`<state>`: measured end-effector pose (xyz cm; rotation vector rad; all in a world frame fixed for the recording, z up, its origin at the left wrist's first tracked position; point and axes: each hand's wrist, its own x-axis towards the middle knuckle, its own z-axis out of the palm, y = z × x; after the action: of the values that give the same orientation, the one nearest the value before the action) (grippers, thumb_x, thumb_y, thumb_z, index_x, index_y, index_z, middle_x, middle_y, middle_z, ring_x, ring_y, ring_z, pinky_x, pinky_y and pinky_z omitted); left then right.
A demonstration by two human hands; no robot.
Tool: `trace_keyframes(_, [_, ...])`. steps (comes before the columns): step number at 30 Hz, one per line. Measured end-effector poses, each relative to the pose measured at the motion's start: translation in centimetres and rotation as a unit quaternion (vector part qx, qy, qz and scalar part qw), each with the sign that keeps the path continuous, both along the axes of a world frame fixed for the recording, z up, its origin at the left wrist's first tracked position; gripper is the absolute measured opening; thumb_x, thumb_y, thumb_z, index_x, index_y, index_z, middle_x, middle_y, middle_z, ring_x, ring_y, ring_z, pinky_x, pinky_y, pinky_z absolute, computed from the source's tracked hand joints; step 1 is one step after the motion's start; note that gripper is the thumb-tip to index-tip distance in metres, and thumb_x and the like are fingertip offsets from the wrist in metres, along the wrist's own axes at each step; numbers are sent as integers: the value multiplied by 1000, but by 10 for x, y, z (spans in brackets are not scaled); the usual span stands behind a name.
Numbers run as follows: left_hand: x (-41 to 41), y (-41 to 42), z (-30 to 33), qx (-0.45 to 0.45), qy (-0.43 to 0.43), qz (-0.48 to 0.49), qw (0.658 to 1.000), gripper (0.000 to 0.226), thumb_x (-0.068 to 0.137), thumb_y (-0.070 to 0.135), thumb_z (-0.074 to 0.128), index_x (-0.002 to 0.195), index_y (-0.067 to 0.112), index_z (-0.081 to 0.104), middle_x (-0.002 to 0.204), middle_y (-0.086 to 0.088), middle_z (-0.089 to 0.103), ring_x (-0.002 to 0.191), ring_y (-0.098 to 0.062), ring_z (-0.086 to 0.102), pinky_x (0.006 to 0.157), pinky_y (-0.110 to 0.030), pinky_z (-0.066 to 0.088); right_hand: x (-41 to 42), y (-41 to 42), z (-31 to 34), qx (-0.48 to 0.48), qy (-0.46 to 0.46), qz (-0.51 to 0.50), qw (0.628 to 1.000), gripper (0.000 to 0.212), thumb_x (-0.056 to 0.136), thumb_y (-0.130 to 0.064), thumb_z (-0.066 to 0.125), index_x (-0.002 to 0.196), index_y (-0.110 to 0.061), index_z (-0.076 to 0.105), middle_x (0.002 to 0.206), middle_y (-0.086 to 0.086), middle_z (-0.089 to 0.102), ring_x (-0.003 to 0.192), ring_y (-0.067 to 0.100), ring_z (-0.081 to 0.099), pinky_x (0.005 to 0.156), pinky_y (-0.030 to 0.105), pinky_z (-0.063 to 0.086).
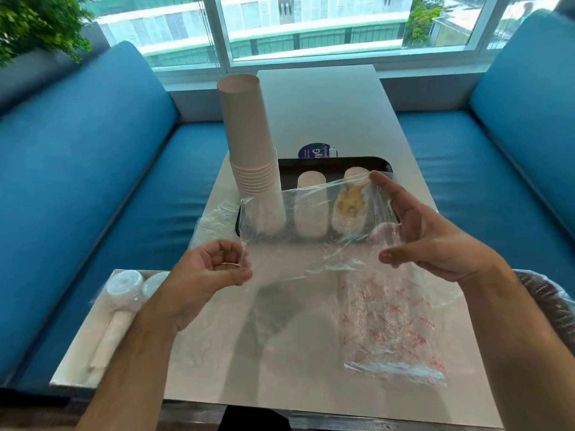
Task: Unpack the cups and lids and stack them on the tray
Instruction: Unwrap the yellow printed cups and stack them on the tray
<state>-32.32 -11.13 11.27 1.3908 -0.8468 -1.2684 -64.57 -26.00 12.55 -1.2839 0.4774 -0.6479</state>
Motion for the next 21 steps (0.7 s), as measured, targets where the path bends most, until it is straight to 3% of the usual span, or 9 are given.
trace_keyframes(2, [3, 3, 0, 4, -7, -12, 1000, 46, 47, 4, 88, 90, 4, 70, 81, -10, 71, 75, -18, 66, 67, -20, 58, -3, -2, 2, -2, -1, -3, 1000, 114, 67, 32, 62, 155, -34, 31, 143, -34, 47, 129, 15, 57, 58, 28, 59])
trace_keyframes(7, [9, 6, 3, -7, -1, -25, 1000, 52, 37, 18, 95, 85, 9, 78, 84, -13, 72, 74, -15, 68, 67, -21, 57, -5, -5, 6, -7, -6, -6, 1000, 114, 65, 28, 63, 156, -32, 30, 151, -28, 41, 128, 22, 59, 58, 28, 59])
trace_keyframes(10, [5, 6, 4, -8, 62, -47, 997, 61, 43, 31, 101, 95, 12, 78, 91, -15, 71, 76, -21, 68, 70, -26, 59, -4, -4, 8, 7, -22, -6, 1000, 115, 64, 29, 61, 156, -32, 30, 145, -30, 47, 126, 21, 60, 58, 27, 59])
trace_keyframes(13, [-10, 5, 1, -3, 56, -81, 995, 60, 48, 30, 101, 99, 12, 75, 98, -21, 71, 79, -26, 70, 72, -28, 59, -3, -6, 6, 3, -21, 1, 1000, 115, 64, 27, 62, 156, -34, 29, 148, -26, 46, 122, 25, 62, 57, 28, 60])
trace_keyframes(17, [-19, 2, -4, -5, 30, -22, 999, 61, 33, 45, 102, 78, 10, 79, 75, -15, 71, 64, -18, 68, 61, -22, 57, -5, -7, 7, 9, -14, 7, 1000, 114, 65, 28, 61, 156, -33, 30, 146, -23, 48, 118, 28, 63, 58, 29, 60])
trace_keyframes(21, [-10, 5, -6, -14, 18, 8, 1000, 66, 29, 50, 102, 75, 8, 80, 71, -13, 71, 60, -16, 66, 57, -21, 55, -9, -7, 12, -14, -5, -12, 1000, 113, 62, 27, 61, 155, -29, 29, 140, -36, 49, 125, 16, 60, 56, 26, 59])
